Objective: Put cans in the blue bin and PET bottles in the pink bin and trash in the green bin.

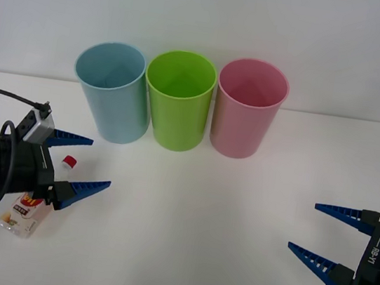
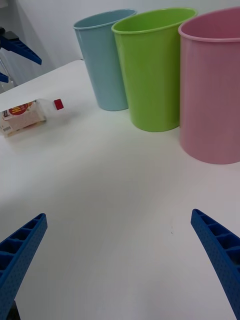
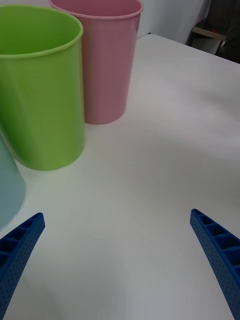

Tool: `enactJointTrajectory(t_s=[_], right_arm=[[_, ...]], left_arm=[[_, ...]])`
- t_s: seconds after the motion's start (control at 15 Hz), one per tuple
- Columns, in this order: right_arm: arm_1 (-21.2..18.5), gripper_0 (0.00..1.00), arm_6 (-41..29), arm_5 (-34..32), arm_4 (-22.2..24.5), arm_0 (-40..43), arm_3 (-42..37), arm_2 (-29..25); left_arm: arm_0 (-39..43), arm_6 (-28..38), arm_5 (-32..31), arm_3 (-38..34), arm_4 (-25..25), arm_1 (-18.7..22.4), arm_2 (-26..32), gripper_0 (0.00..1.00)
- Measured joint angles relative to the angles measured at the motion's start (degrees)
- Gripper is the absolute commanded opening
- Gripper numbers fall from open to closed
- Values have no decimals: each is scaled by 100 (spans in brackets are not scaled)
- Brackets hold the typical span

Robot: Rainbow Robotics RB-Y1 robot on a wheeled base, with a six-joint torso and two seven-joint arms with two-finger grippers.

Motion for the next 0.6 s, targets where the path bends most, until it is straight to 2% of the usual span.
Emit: enactJointTrajectory(t_s=[0.27,0.6], right_arm=[[0,100,0,0,0,0,0,0],[0,100,0,0,0,0,0,0]], left_arm=[[144,334,136,-89,-405,8,0,97],[377,1843,150,-812,-1247,56,301,97]])
